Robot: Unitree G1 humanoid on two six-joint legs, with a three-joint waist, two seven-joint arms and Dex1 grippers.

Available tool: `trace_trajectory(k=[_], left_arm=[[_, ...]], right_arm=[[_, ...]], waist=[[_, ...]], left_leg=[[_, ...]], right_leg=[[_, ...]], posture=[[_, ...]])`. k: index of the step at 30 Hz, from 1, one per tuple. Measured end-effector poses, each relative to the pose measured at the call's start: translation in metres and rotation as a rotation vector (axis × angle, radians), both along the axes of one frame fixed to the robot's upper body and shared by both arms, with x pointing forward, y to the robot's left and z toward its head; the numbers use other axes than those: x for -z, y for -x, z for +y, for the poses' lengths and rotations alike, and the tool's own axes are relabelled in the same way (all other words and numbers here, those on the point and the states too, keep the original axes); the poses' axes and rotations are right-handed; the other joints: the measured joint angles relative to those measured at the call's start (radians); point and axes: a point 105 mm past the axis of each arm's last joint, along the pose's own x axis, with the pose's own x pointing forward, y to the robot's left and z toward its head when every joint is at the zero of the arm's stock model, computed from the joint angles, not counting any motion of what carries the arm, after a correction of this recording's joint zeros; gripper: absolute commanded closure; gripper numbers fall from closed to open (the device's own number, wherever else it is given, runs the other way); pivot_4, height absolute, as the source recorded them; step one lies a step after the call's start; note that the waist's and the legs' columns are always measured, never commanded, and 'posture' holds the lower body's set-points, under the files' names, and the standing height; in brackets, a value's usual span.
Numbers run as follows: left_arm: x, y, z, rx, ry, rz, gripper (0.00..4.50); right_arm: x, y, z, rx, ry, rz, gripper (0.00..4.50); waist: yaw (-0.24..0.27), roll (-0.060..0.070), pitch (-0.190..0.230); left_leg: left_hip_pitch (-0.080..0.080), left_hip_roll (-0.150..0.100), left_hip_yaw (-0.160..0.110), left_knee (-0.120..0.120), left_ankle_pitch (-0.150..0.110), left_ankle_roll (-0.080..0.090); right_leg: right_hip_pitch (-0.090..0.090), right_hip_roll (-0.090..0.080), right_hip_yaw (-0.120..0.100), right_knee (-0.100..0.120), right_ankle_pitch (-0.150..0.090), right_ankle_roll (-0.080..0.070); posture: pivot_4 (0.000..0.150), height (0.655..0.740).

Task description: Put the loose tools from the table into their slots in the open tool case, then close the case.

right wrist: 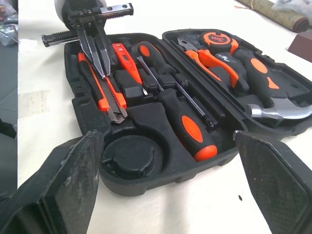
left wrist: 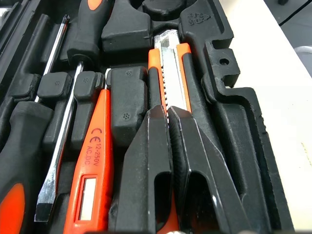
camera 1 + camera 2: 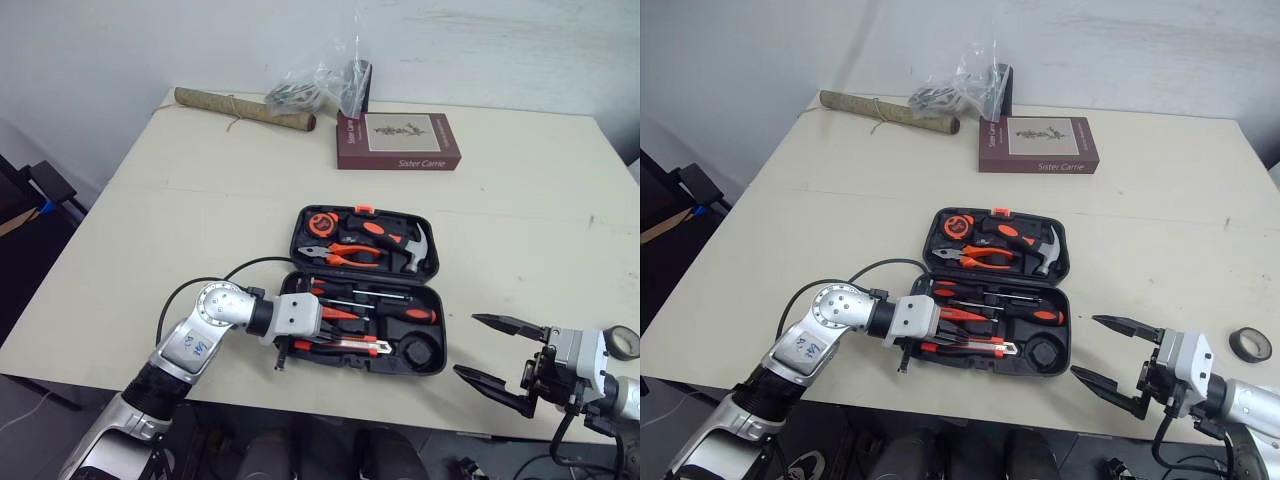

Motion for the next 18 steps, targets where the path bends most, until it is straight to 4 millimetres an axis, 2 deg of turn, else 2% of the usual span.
trace_trajectory(k=[2,5,7,8,9,10,11,13,16,18], left_arm=[[-0.001,0.000,0.000,0.013,0.030,-0.008,4.43],[-0.018,-0.004,0.005,-0.021,0.165,0.014,3.60],[-0.041,-0.014,0.017,-0.071,0.268,-0.028,2.74],[-0.053,-0.020,0.025,-0.109,0.319,-0.053,2.13],[-0.062,-0.024,0.035,-0.151,0.355,-0.073,1.89],[-0.067,-0.028,0.045,-0.190,0.371,-0.072,1.38],[-0.070,-0.032,0.060,-0.249,0.367,-0.062,1.03],[-0.068,-0.042,0.111,-0.430,0.321,-0.039,0.09],[-0.074,-0.054,0.182,-0.686,0.335,-0.052,0.03],[-0.075,-0.055,0.220,-0.806,0.335,-0.074,0.03]], right_arm=[[-0.001,0.000,-0.003,0.020,0.003,-0.004,0.00],[-0.008,-0.001,-0.019,0.115,0.002,-0.047,0.00],[-0.014,0.000,-0.035,0.193,0.006,-0.081,0.00],[-0.016,0.002,-0.046,0.239,0.014,-0.098,0.00],[-0.017,0.005,-0.056,0.283,0.021,-0.107,0.00],[-0.019,0.008,-0.065,0.324,0.026,-0.121,0.00],[-0.019,0.014,-0.077,0.379,0.035,-0.134,0.00],[-0.019,0.032,-0.108,0.519,0.062,-0.136,0.00],[-0.016,0.063,-0.151,0.730,0.088,-0.128,0.00],[-0.014,0.086,-0.176,0.860,0.114,-0.127,0.00]], waist=[[-0.001,0.000,0.000],[-0.004,0.000,0.000],[-0.004,0.000,0.000],[-0.004,0.000,0.000],[-0.004,0.000,0.000],[-0.004,0.000,0.000],[-0.004,0.000,0.000],[-0.006,0.000,0.001],[-0.007,0.000,0.001],[-0.008,0.000,0.001]], left_leg=[[0.000,0.000,0.000,0.000,0.000,0.000],[-0.002,0.000,0.000,0.000,0.000,0.000],[-0.002,0.000,0.000,0.000,0.000,0.000],[-0.002,0.000,0.000,0.000,0.000,0.000],[-0.001,0.000,0.000,-0.001,0.000,0.000],[-0.002,0.000,0.000,-0.001,0.000,0.000],[-0.001,0.000,0.000,-0.002,0.000,0.000],[0.000,0.000,0.001,-0.005,0.000,-0.001],[0.000,0.000,0.001,-0.006,0.000,0.000],[0.002,0.000,0.003,-0.009,-0.002,-0.001]], right_leg=[[0.000,0.000,0.000,0.000,0.000,0.000],[-0.002,0.000,-0.001,0.000,0.000,0.000],[-0.002,0.000,-0.001,0.000,0.000,0.000],[-0.002,0.000,-0.001,0.000,0.000,0.000],[-0.002,0.000,-0.002,0.000,0.000,0.000],[-0.002,0.000,-0.002,-0.001,0.000,0.000],[-0.002,0.000,-0.002,-0.001,0.000,0.000],[-0.002,0.000,-0.002,-0.002,0.000,0.000],[-0.002,-0.001,-0.001,-0.002,0.000,0.000],[-0.003,-0.002,0.000,-0.003,0.000,0.000]], posture=[[0.150,0.7400],[0.150,0.7400],[0.150,0.7400],[0.150,0.7400],[0.150,0.7400],[0.150,0.7400],[0.150,0.7400],[0.150,0.7400],[0.150,0.7400],[0.150,0.7400]])
